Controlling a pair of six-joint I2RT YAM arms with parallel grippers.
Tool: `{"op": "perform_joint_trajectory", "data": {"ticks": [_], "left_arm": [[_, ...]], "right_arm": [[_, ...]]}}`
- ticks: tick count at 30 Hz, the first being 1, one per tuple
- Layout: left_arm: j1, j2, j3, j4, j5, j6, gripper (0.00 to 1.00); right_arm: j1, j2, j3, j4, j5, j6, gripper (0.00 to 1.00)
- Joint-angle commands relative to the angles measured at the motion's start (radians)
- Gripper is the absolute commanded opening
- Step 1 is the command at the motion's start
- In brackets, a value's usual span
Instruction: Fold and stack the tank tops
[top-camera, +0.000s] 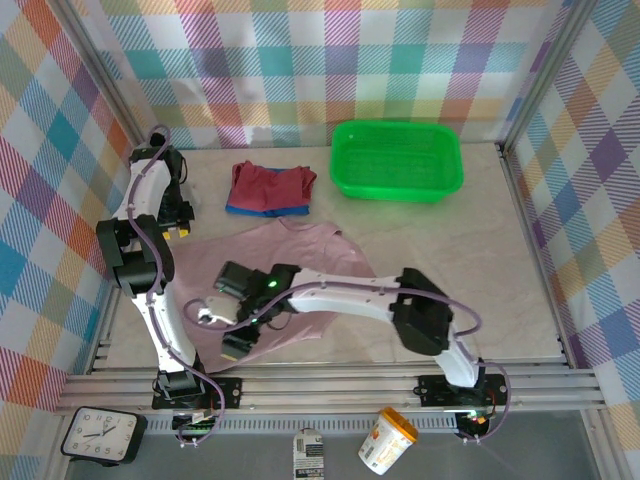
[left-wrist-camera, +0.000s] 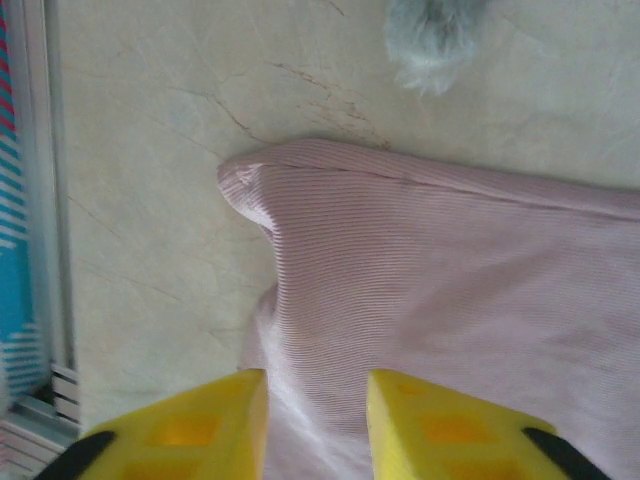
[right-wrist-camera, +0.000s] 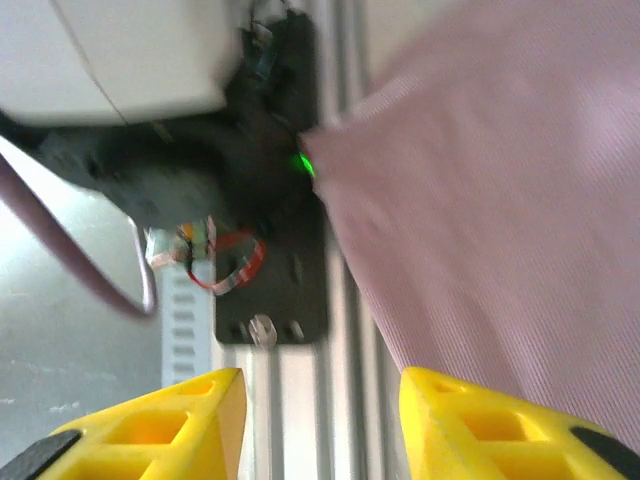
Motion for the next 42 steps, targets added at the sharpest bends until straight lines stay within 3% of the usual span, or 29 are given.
{"op": "perform_joint_trajectory", "data": {"ticks": [1, 6, 8, 11, 16, 23, 33, 35, 39, 42], "left_arm": [[0.004, -0.085, -0.017, -0.044, -0.041, 0.000, 0.39], [0.004, -0.272, -0.192, 0.021, 0.155, -0.035, 0.44], [0.002, -0.345, -0.298, 0.069, 0.291, -0.050, 0.45], [-0.015, -0.410, -0.452, 0.133, 0.388, -0.074, 0.46], [-0.068, -0.394, -0.631, 0.242, 0.425, -0.108, 0.46], [-0.128, -0.281, -0.697, 0.328, 0.432, -0.126, 0.44], [-0.266, -0.220, -0.659, 0.352, 0.497, -0.149, 0.44], [-0.299, -0.231, -0.651, 0.364, 0.532, -0.162, 0.45], [-0.346, -0.267, -0.627, 0.374, 0.594, -0.188, 0.46], [-0.350, -0.312, -0.613, 0.367, 0.578, -0.194, 0.47]], "right_arm": [[-0.158, -0.182, -0.151, 0.005, 0.062, 0.071, 0.47], [-0.387, -0.325, -0.405, 0.048, 0.145, 0.135, 0.53], [-0.451, -0.325, -0.449, 0.066, 0.165, 0.122, 0.57], [-0.511, -0.261, -0.449, 0.070, 0.171, 0.102, 0.57], [-0.589, -0.164, -0.424, 0.061, 0.177, 0.121, 0.55], [-0.663, -0.141, -0.534, 0.037, 0.244, 0.230, 0.53], [-0.819, -0.241, -0.745, 0.001, 0.296, 0.408, 0.52], [-0.847, -0.291, -0.781, 0.015, 0.272, 0.450, 0.51], [-0.876, -0.365, -0.801, -0.052, 0.379, 0.473, 0.53], [-0.967, -0.453, -0.852, -0.028, 0.365, 0.469, 0.54]]}}
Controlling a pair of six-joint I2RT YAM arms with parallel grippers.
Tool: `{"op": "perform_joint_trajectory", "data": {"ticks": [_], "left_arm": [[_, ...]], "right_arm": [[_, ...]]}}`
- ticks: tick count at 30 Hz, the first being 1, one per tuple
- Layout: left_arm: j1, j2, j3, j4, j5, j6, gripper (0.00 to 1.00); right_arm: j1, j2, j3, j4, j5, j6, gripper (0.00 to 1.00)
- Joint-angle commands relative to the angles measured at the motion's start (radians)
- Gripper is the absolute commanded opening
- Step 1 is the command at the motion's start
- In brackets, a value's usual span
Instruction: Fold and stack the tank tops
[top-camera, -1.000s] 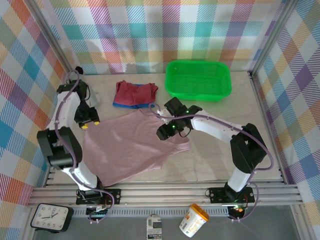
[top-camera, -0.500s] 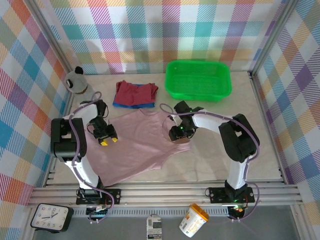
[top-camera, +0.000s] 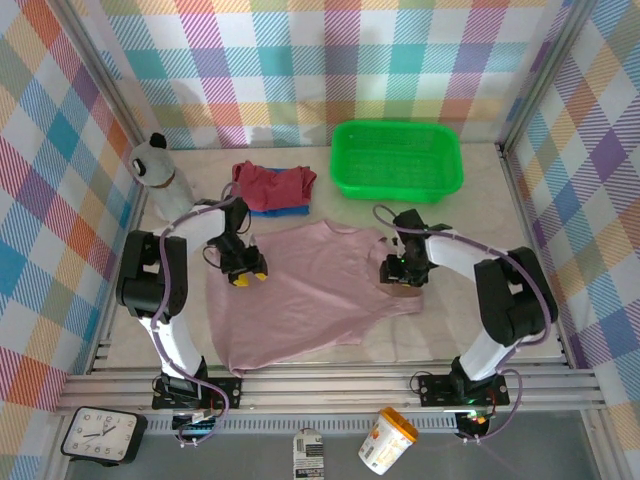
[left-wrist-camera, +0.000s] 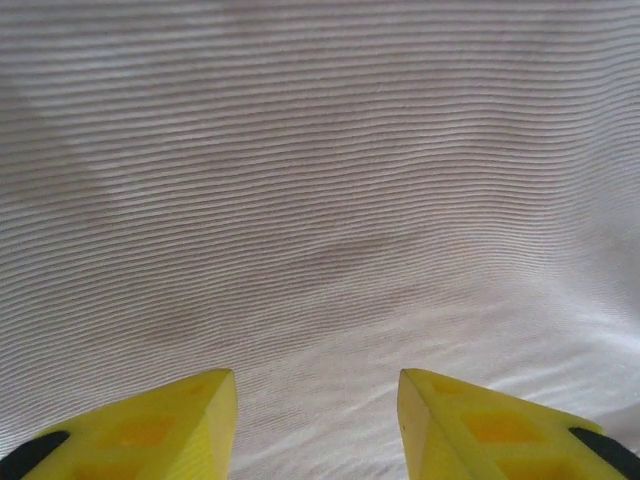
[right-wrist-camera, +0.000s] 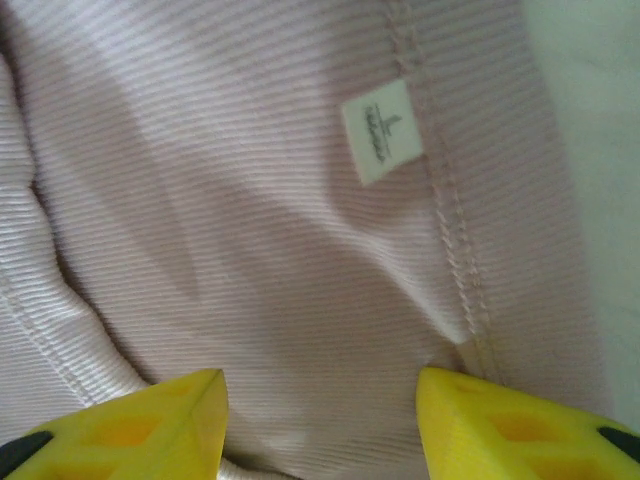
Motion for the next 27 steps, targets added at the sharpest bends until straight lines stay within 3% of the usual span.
{"op": "perform_joint_trajectory", "data": {"ticks": [1, 5, 8, 12, 18, 27], "left_arm": [[-0.002, -0.077, 0.046, -0.030, -0.006, -0.024, 0.48], [0.047, -0.079, 0.077, -0.065, -0.119, -0.014, 0.49], [0.116, -0.091, 0.081, -0.030, -0.208, -0.013, 0.49], [0.221, -0.046, 0.102, 0.053, -0.196, -0.006, 0.49], [0.289, 0.059, 0.208, 0.088, -0.172, 0.045, 0.48], [0.292, 0.187, 0.288, 0.084, -0.104, 0.108, 0.42]], "right_arm": [[-0.094, -0.063, -0.039, -0.076, 0.036, 0.023, 0.54], [-0.121, -0.112, -0.007, -0.106, 0.031, -0.046, 0.54], [-0.115, -0.194, 0.020, -0.042, -0.082, -0.124, 0.56], [-0.049, -0.211, 0.089, 0.111, -0.147, -0.236, 0.58], [0.063, -0.046, 0.256, 0.218, -0.222, -0.373, 0.59], [0.169, 0.337, 0.635, 0.096, -0.165, -0.586, 0.56]]}}
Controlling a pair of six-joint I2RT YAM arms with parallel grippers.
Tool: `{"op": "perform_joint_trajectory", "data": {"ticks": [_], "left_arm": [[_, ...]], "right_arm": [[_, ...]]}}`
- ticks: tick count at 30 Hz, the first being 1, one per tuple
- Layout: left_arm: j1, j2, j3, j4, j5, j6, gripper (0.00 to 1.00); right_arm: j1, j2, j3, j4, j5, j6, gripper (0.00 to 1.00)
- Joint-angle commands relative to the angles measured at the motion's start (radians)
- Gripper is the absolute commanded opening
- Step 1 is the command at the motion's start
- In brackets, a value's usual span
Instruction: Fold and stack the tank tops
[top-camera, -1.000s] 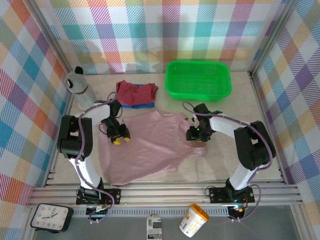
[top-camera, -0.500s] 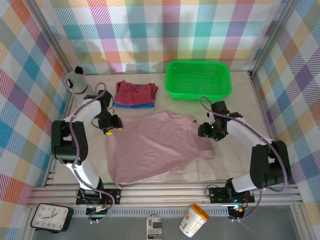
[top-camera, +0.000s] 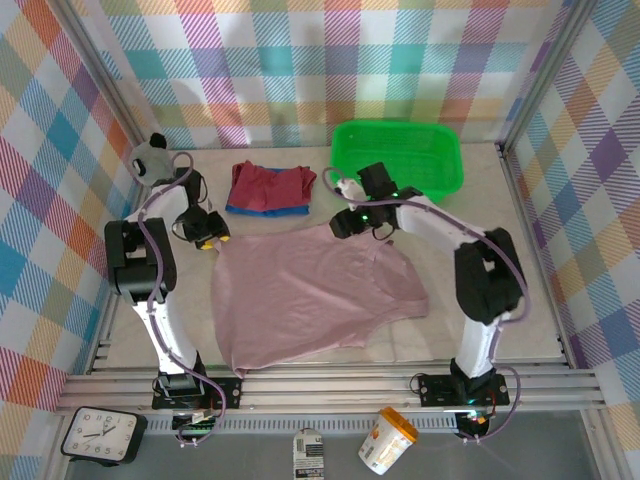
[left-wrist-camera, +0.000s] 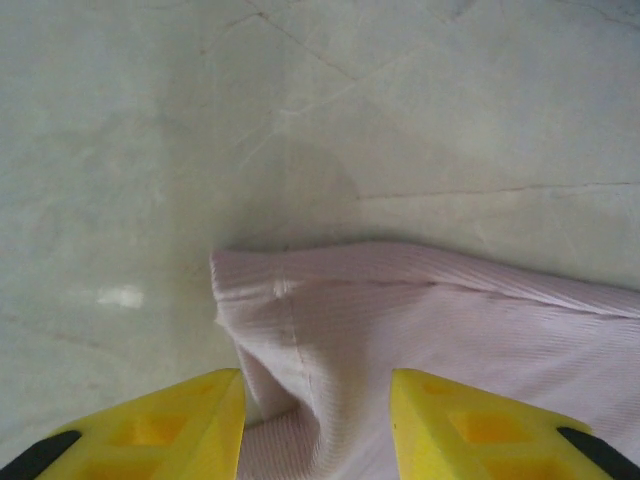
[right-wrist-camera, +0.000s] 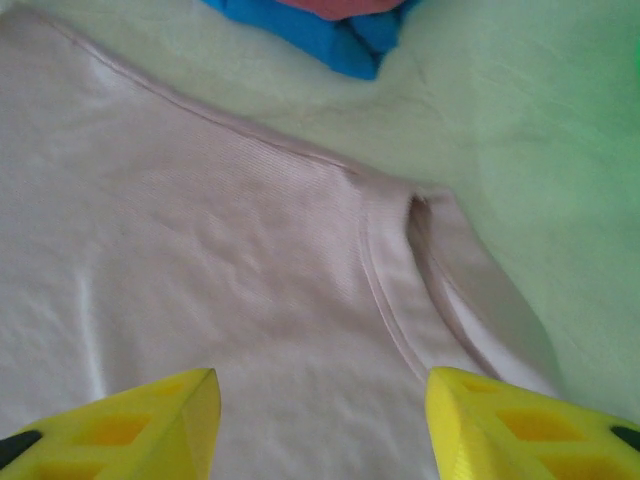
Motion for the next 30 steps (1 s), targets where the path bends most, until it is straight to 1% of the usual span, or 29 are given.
{"op": "perform_joint_trajectory", "data": {"ticks": [1, 5, 7, 11, 17, 19, 23, 27, 30], "left_arm": [[0.006, 0.025, 0.034, -0.020, 0.030, 0.045, 0.41], [0.006, 0.043, 0.035, -0.020, 0.049, 0.062, 0.39], [0.005, 0.059, 0.042, -0.023, 0.030, 0.070, 0.36], [0.006, 0.067, 0.056, -0.025, -0.005, 0.082, 0.35], [0.006, 0.083, 0.103, -0.061, -0.122, 0.121, 0.37], [0.006, 0.089, 0.119, -0.064, -0.130, 0.123, 0.39], [0.005, 0.119, 0.139, -0.073, -0.115, 0.124, 0.39], [0.004, 0.140, 0.136, -0.075, -0.110, 0.128, 0.37], [0.003, 0.153, 0.138, -0.075, -0.091, 0.129, 0.32]], "right_arm": [[0.020, 0.108, 0.131, -0.084, 0.023, -0.136, 0.56], [0.037, 0.213, 0.230, -0.129, 0.091, -0.188, 0.56], [0.037, 0.247, 0.261, -0.124, 0.120, -0.201, 0.56], [0.040, 0.312, 0.325, -0.149, 0.159, -0.219, 0.56], [0.042, 0.400, 0.418, -0.174, 0.149, -0.210, 0.56], [0.042, 0.424, 0.453, -0.196, 0.148, -0.207, 0.55], [0.042, 0.468, 0.510, -0.229, 0.125, -0.204, 0.52], [0.042, 0.512, 0.565, -0.271, 0.109, -0.213, 0.47], [0.042, 0.519, 0.578, -0.277, 0.092, -0.209, 0.41]]}}
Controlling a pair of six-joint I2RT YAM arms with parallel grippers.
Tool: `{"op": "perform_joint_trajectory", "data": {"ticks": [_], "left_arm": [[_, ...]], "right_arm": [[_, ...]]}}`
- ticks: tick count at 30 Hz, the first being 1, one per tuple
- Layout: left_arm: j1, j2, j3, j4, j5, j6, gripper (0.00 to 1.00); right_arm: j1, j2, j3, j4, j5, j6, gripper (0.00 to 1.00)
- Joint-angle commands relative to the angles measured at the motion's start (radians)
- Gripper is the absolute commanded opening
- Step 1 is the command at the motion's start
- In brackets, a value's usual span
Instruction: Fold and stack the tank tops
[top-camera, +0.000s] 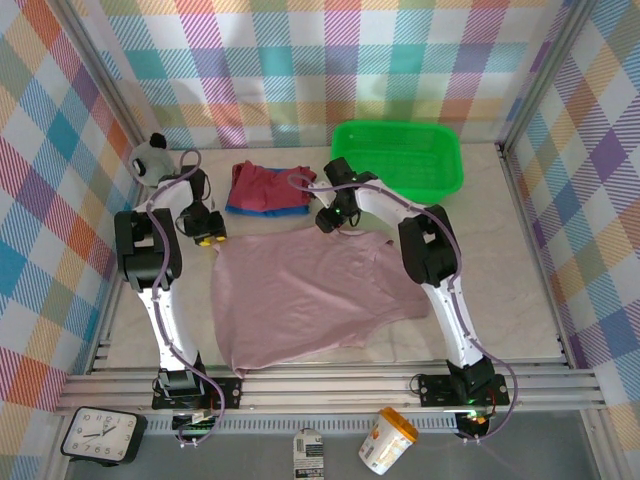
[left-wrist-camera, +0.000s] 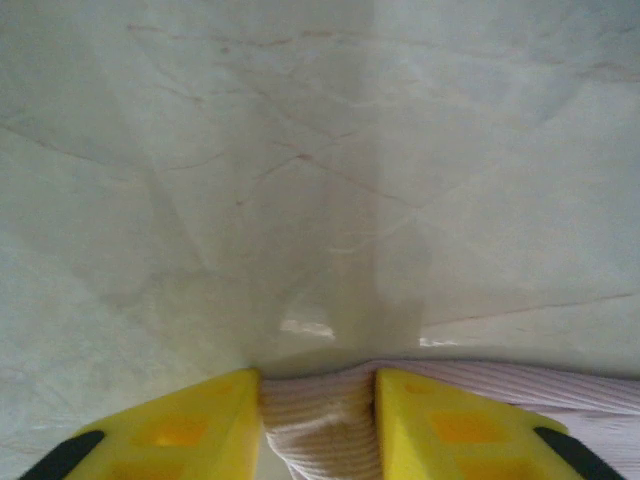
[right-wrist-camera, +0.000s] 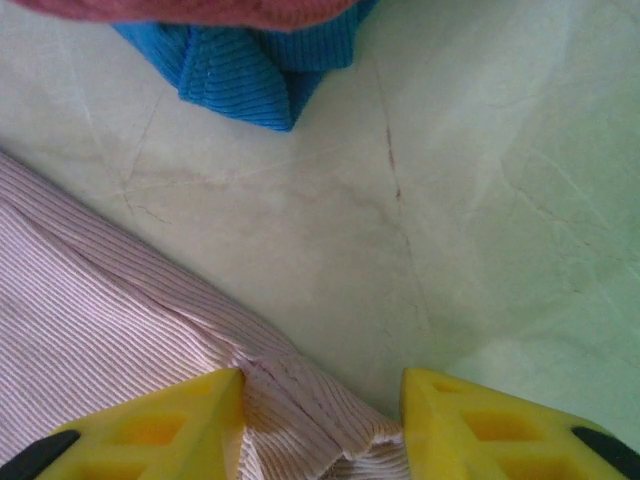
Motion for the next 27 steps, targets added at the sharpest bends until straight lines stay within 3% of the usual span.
{"op": "perform_joint_trajectory", "data": {"ticks": [1, 5, 10, 17, 27], "left_arm": [[0.004, 0.024, 0.015, -0.043, 0.015, 0.019, 0.30], [0.002, 0.024, 0.020, -0.055, 0.043, 0.025, 0.22], [0.003, -0.003, 0.021, -0.073, 0.060, 0.034, 0.04], [-0.001, -0.039, 0.119, -0.157, -0.015, 0.052, 0.01], [-0.065, -0.040, 0.261, -0.256, -0.189, 0.108, 0.01]], "right_arm": [[0.007, 0.017, 0.036, -0.047, -0.047, -0.007, 0.40], [0.007, 0.021, 0.043, -0.058, -0.046, -0.011, 0.34], [0.006, 0.018, 0.047, -0.058, -0.049, -0.011, 0.24], [0.001, -0.037, 0.029, -0.029, -0.033, -0.025, 0.09], [-0.010, -0.127, -0.066, 0.062, -0.054, -0.041, 0.07]]}}
